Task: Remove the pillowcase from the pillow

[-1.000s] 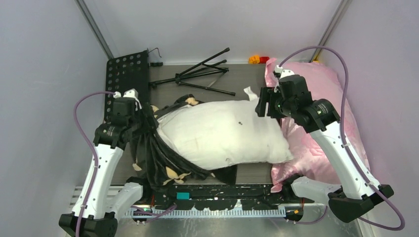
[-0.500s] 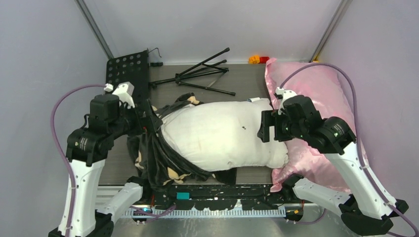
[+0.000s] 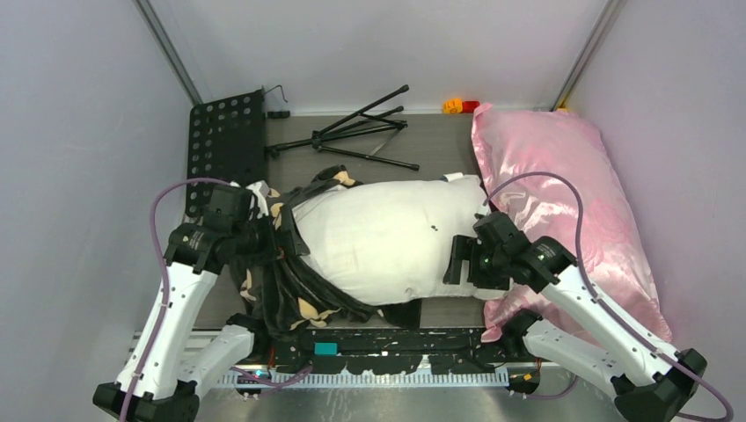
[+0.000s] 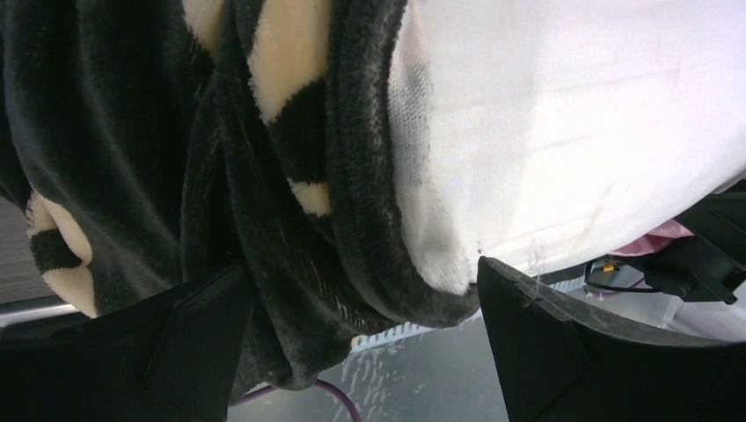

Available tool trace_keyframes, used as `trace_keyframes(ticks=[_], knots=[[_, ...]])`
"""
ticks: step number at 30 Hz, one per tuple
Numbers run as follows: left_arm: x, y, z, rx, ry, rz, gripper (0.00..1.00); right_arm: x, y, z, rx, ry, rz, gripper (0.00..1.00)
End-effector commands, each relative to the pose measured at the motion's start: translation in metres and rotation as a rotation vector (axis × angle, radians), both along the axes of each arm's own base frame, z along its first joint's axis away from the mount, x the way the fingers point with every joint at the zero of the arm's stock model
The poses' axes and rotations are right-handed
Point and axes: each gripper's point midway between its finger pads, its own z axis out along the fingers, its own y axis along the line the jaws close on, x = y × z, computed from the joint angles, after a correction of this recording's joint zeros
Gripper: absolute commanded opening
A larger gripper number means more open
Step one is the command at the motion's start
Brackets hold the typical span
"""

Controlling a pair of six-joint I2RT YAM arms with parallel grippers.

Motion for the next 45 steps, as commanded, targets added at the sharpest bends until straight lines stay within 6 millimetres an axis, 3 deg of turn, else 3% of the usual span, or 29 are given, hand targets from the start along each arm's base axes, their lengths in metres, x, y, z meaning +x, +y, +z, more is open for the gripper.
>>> trace_keyframes(ticks=[1,7,8,11,13,15,21,26,31,35,40,42,45], knots=[[0.021,-0.016,0.004,-0.064,-0.042,-0.025,0.96,0.032,0.043,0.005,0.199,-0.087,-0.054,0.89],[0.041,-0.019,-0.003,-0.057,-0.061,-0.012,0.96,0.076,0.05,-0.004,0.166,-0.23,-0.099,0.89],[0.044,-0.019,-0.002,-0.052,-0.062,-0.011,0.96,0.081,0.054,-0.003,0.167,-0.233,-0.096,0.82],[0.053,-0.019,0.014,-0.039,-0.074,-0.014,0.96,0.087,0.083,0.021,0.251,-0.204,-0.044,0.37],[0.059,-0.019,0.032,-0.038,-0.111,-0.007,0.96,0.09,0.099,0.05,0.325,-0.218,-0.023,0.13],[0.062,-0.02,0.051,-0.052,-0.155,0.0,0.95,0.096,0.11,0.089,0.402,-0.258,-0.021,0.01],[0.056,-0.03,0.098,-0.14,-0.258,0.045,0.92,0.116,0.122,0.168,0.603,-0.281,-0.21,0.0],[0.04,-0.043,0.11,-0.184,-0.278,0.053,0.9,0.144,0.116,0.2,0.719,-0.323,-0.435,0.0],[0.023,-0.044,0.112,-0.107,-0.288,0.062,0.9,0.163,0.104,0.231,0.77,-0.407,-0.557,0.0],[0.026,-0.023,0.134,-0.04,-0.383,0.148,0.91,0.173,0.104,0.243,0.797,-0.448,-0.583,0.0],[0.037,0.016,0.177,0.075,-0.543,0.252,0.92,0.179,0.103,0.238,0.778,-0.455,-0.603,0.0],[0.04,0.017,0.175,0.111,-0.536,0.243,0.92,0.181,0.1,0.235,0.764,-0.466,-0.621,0.0],[0.041,-0.011,0.147,0.087,-0.422,0.158,0.92,0.185,0.094,0.234,0.749,-0.491,-0.653,0.0]])
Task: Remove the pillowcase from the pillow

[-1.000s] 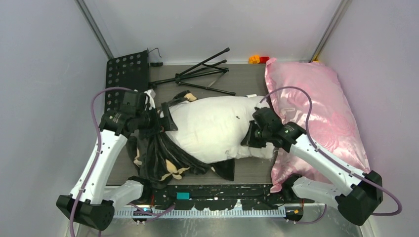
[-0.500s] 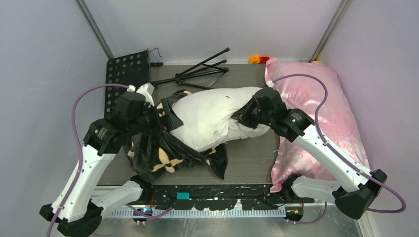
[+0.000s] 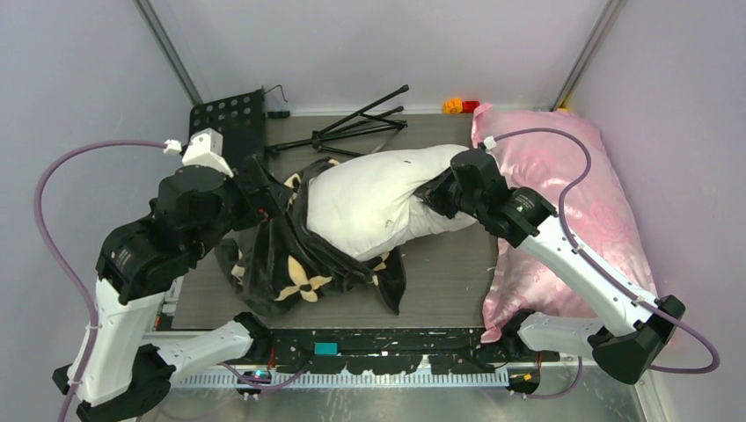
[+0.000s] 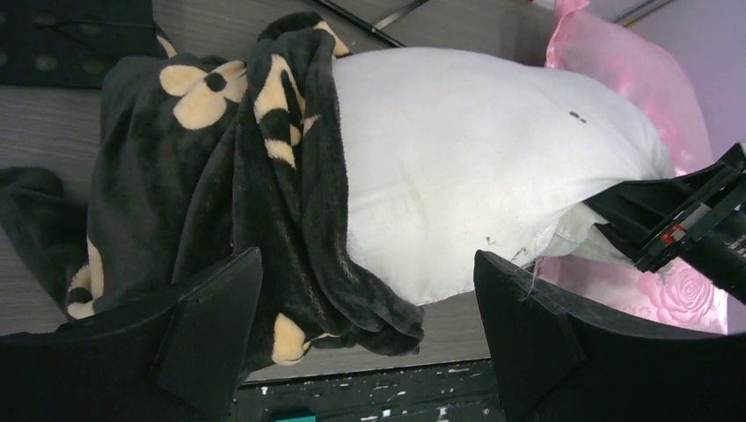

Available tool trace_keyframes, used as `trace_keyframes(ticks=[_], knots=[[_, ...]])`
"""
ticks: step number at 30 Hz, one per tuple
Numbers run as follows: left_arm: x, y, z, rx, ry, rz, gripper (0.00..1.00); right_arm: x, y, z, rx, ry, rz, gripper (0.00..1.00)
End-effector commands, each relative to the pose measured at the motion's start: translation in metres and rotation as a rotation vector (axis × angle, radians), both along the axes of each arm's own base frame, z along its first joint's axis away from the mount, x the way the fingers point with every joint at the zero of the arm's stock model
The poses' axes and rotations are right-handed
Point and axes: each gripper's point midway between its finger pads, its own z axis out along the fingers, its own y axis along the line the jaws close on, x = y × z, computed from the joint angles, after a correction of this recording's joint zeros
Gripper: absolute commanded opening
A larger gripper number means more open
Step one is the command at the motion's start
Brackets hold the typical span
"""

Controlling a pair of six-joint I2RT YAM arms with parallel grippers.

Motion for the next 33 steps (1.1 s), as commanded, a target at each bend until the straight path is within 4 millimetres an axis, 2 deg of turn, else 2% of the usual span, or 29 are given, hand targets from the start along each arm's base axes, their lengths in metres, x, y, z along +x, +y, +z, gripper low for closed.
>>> trace_keyframes(ticks=[1,4,9,11,14,16,19,22,25,28,31,33], knots=[[0.006,-0.02,-0.042,0.068,0.149,-0.043,0.93,0.039,-0.013,0.093,0.191,-0.267,-0.196,0.0],[-0.002,-0.055,-0.069,0.01,0.205,-0.108,0.93,0.043,-0.01,0.098,0.189,-0.278,-0.192,0.0],[-0.02,-0.091,-0.099,0.062,0.223,-0.173,0.96,0.045,-0.006,0.103,0.178,-0.291,-0.172,0.0],[-0.02,-0.091,-0.113,0.114,0.235,-0.123,0.98,0.045,-0.007,0.104,0.177,-0.296,-0.173,0.0],[-0.012,-0.068,-0.14,0.154,0.272,0.092,0.96,0.043,-0.01,0.105,0.174,-0.305,-0.176,0.0],[-0.009,-0.055,-0.15,0.195,0.273,0.177,0.97,0.04,-0.014,0.104,0.165,-0.31,-0.183,0.0],[-0.005,-0.051,-0.164,0.217,0.273,0.198,0.99,0.036,-0.025,0.102,0.131,-0.317,-0.201,0.0],[-0.006,-0.05,-0.186,0.208,0.327,0.185,0.89,0.033,-0.043,0.101,0.076,-0.335,-0.25,0.0],[-0.009,-0.03,-0.199,0.2,0.342,0.244,0.69,0.028,-0.076,0.1,-0.027,-0.358,-0.327,0.0],[-0.012,-0.002,-0.203,0.183,0.331,0.295,0.53,0.02,-0.123,0.103,-0.204,-0.382,-0.418,0.0],[-0.011,0.034,-0.192,0.191,0.272,0.346,0.36,0.007,-0.177,0.116,-0.438,-0.409,-0.558,0.0],[-0.011,0.06,-0.176,0.214,0.21,0.387,0.25,-0.002,-0.2,0.128,-0.549,-0.427,-0.606,0.0]])
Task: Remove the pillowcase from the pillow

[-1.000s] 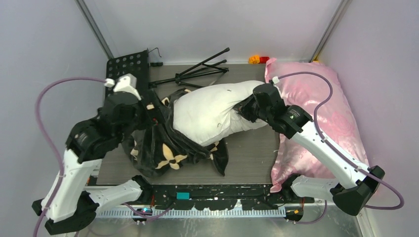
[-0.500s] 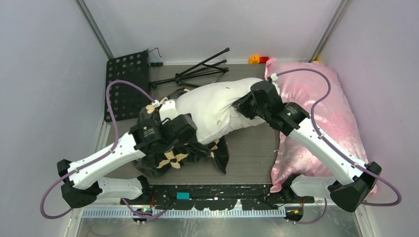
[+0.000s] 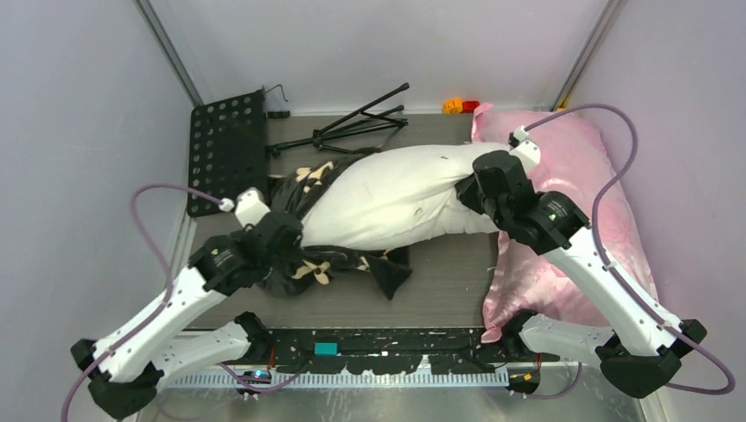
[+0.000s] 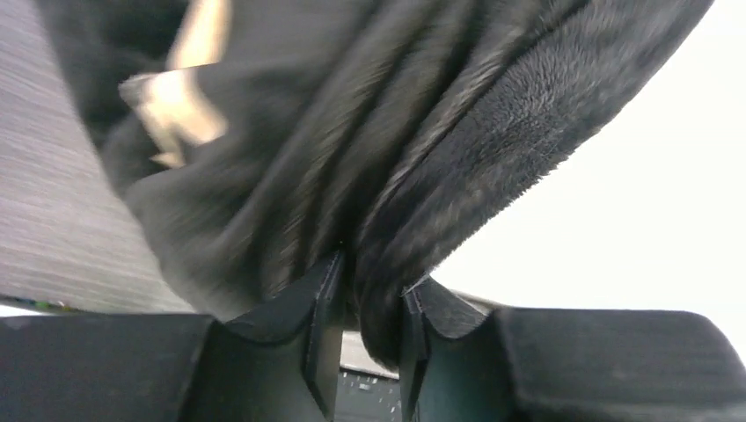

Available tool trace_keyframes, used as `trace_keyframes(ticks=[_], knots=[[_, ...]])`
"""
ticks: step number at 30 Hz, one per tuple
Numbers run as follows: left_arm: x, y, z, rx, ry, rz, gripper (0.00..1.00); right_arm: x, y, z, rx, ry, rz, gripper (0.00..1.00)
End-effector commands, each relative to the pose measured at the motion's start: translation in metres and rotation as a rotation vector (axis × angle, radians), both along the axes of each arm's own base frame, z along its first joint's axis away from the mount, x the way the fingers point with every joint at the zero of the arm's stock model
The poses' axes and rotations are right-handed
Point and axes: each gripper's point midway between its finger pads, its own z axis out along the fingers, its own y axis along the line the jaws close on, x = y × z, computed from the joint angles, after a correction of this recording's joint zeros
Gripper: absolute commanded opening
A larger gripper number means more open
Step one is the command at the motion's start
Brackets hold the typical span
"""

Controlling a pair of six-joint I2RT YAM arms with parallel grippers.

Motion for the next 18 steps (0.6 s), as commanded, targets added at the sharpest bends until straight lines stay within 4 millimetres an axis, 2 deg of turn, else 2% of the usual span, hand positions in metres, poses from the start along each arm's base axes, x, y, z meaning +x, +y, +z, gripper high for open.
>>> trace_keyframes(ticks=[1,3,6,10,13,15,16,17,18], knots=[[-0.002,0.091,0.028,0.237,-0.132,0.122,0.21,-0.003,-0.13,0.121,-0.236,-0.374,-0.462,0.0],[-0.002,0.112,0.048,0.29,-0.186,0.166,0.16,-0.008,-0.142,0.133,-0.316,-0.383,-0.484,0.0],[-0.002,0.132,0.072,0.381,-0.219,0.216,0.16,-0.011,-0.157,0.151,-0.476,-0.37,-0.5,0.0],[0.007,0.136,0.101,0.443,-0.252,0.226,0.16,-0.007,-0.17,0.166,-0.724,-0.296,-0.53,0.0],[0.02,0.124,0.114,0.428,-0.284,0.187,0.13,-0.003,-0.167,0.166,-0.764,-0.277,-0.497,0.0],[0.031,0.101,0.115,0.381,-0.29,0.096,0.13,0.008,-0.139,0.151,-0.715,-0.283,-0.296,0.03],[0.037,0.087,0.114,0.343,-0.292,0.047,0.13,0.011,-0.117,0.14,-0.688,-0.284,-0.143,0.1],[0.045,0.07,0.113,0.298,-0.3,-0.005,0.13,0.011,-0.089,0.127,-0.651,-0.29,0.049,0.2],[0.05,0.055,0.11,0.264,-0.298,-0.058,0.13,0.006,-0.064,0.115,-0.623,-0.293,0.223,0.39]])
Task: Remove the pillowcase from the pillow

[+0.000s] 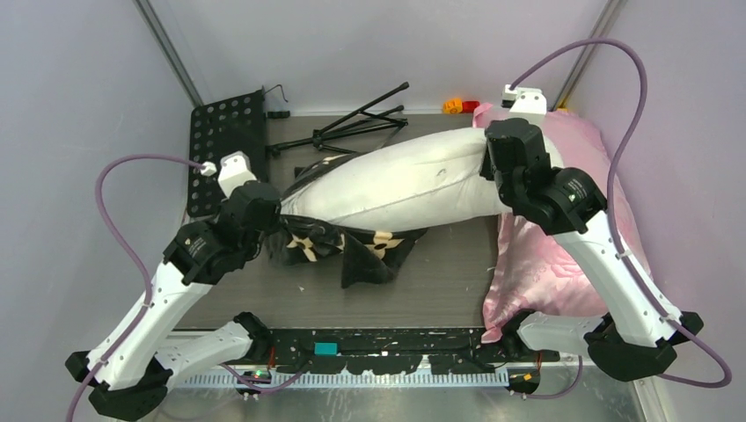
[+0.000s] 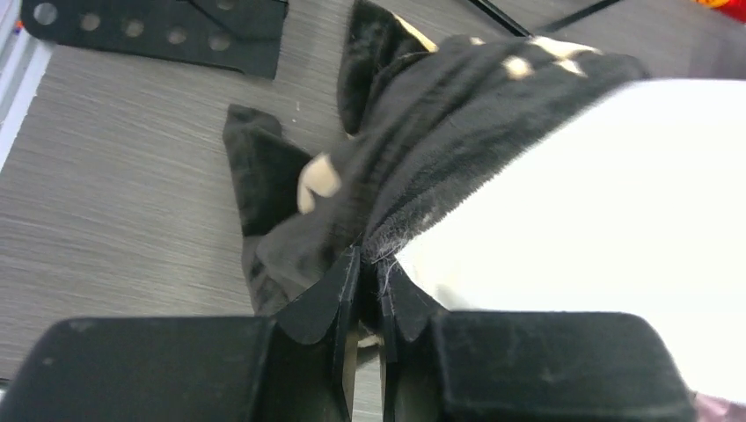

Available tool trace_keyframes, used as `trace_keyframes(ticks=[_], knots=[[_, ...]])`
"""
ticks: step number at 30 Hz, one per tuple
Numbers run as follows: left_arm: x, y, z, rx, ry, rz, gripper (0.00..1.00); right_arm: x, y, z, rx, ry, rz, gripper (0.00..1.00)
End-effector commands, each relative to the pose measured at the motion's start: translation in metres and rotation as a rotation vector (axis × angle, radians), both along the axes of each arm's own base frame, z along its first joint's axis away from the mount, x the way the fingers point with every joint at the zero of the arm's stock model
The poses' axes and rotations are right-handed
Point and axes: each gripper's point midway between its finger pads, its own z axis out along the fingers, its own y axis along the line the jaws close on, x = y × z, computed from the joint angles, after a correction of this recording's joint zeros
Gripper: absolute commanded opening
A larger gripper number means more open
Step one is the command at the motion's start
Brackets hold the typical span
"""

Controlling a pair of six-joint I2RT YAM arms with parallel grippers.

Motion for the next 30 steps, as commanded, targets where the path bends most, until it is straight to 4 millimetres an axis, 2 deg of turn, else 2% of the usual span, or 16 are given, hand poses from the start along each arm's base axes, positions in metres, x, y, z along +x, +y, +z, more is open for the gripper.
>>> trace_keyframes(ticks=[1,2,3,5,8,13,15,18,20,24,27,30], knots=[[0.015,-0.006,0.009,0.093,-0.026,-0.096,0.13,-0.023,0.024,0.018,0.011,-0.01,0.33,0.62],[0.019,-0.018,0.006,0.068,-0.019,-0.136,0.13,-0.027,0.036,0.012,0.032,0.013,0.398,0.73],[0.022,-0.03,0.004,0.044,-0.013,-0.175,0.13,-0.031,0.044,0.007,0.044,0.035,0.441,0.79],[0.029,-0.052,0.003,0.006,-0.003,-0.248,0.13,-0.035,0.053,-0.001,0.043,0.071,0.503,0.85],[0.038,-0.073,0.001,-0.036,0.009,-0.296,0.13,-0.04,0.07,-0.005,0.026,0.089,0.629,0.86],[0.05,-0.079,0.012,-0.035,-0.008,-0.283,0.13,-0.078,0.131,-0.011,0.018,0.123,1.036,0.86],[0.05,-0.079,0.016,-0.038,-0.015,-0.282,0.13,-0.098,0.152,-0.025,-0.054,0.139,1.165,0.86],[0.045,-0.081,0.017,-0.048,0.002,-0.307,0.14,-0.112,0.169,-0.051,-0.207,0.129,1.229,0.86],[0.036,-0.084,0.011,-0.05,0.038,-0.346,0.19,-0.12,0.174,-0.069,-0.298,0.128,1.254,0.86],[0.011,-0.082,-0.01,-0.038,0.146,-0.415,0.38,-0.141,0.174,-0.104,-0.463,0.13,1.318,0.82],[-0.007,-0.075,-0.019,-0.035,0.195,-0.442,0.49,-0.145,0.166,-0.126,-0.578,0.116,1.313,0.82],[-0.023,-0.073,-0.018,-0.057,0.196,-0.488,0.57,-0.147,0.161,-0.154,-0.654,0.109,1.329,0.88]])
